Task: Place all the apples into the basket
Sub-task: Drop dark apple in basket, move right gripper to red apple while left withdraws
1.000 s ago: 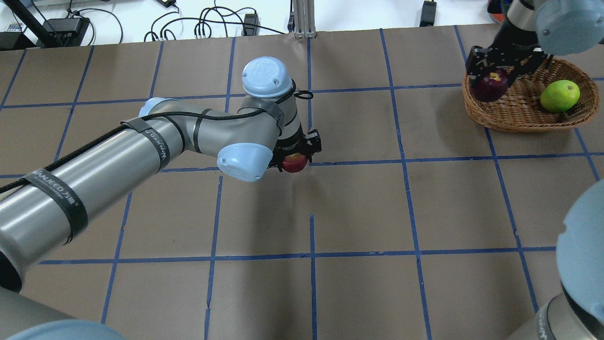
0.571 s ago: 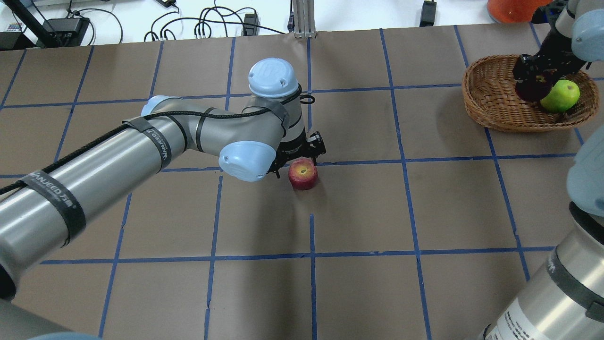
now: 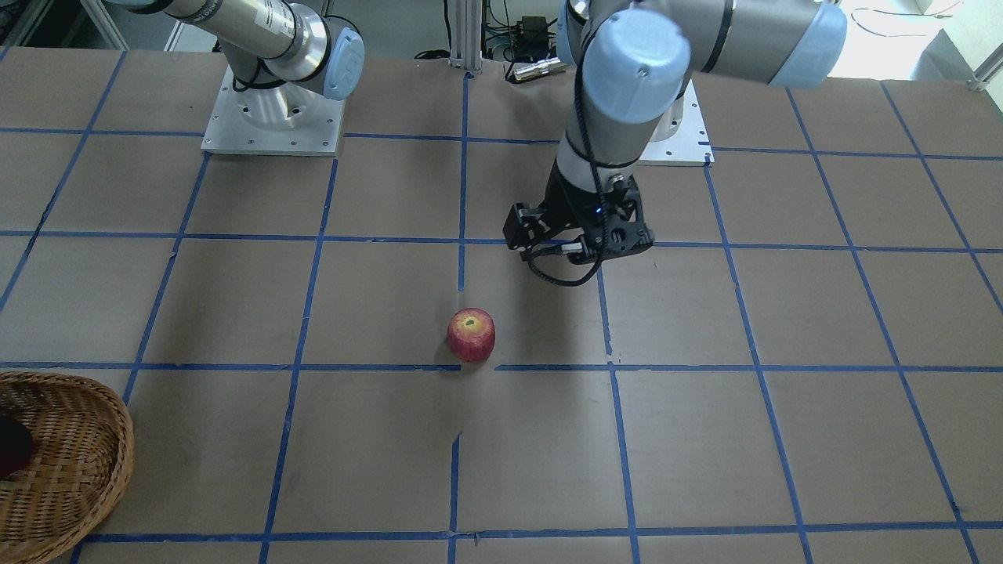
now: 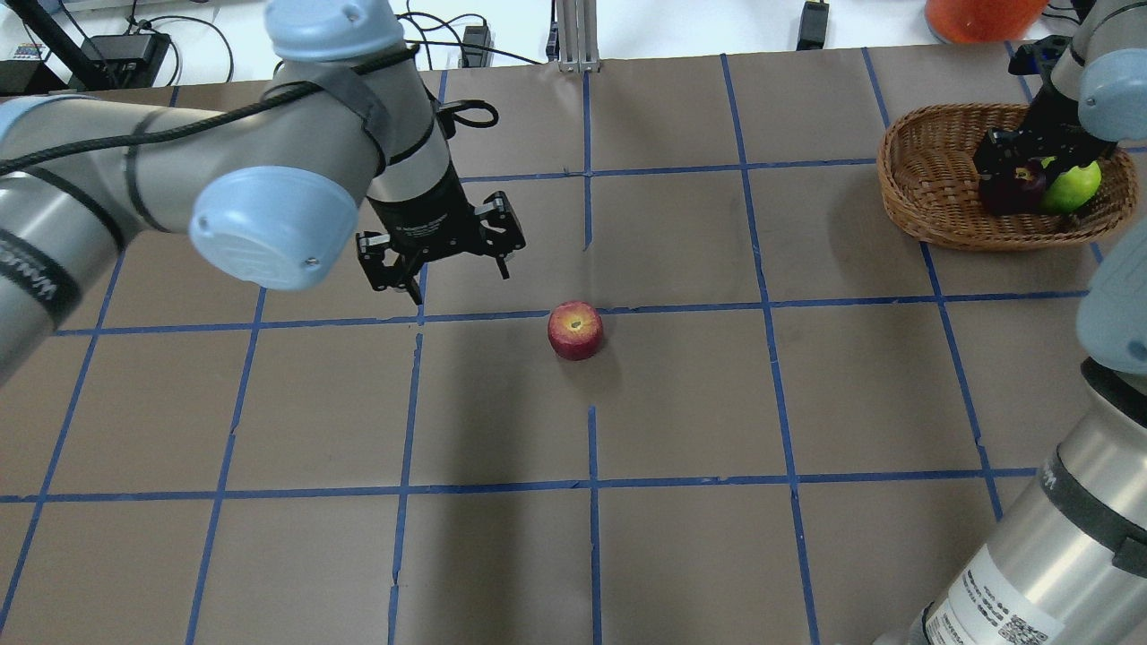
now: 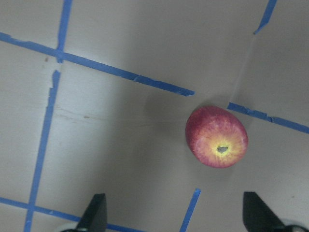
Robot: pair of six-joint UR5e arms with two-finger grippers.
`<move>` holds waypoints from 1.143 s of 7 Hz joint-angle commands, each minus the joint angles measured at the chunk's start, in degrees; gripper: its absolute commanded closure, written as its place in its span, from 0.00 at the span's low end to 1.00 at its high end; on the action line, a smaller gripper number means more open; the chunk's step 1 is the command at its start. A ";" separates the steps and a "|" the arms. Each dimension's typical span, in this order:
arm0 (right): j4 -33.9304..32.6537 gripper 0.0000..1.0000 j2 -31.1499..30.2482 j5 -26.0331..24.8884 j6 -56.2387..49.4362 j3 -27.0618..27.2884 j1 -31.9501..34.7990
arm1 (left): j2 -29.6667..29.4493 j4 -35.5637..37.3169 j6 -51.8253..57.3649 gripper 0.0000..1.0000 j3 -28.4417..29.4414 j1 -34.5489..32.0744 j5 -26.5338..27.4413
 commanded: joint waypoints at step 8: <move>23.79 0.00 -12.63 13.78 38.11 1.52 31.38 | 9.52 -6.71 22.85 0.00 5.96 8.03 4.64</move>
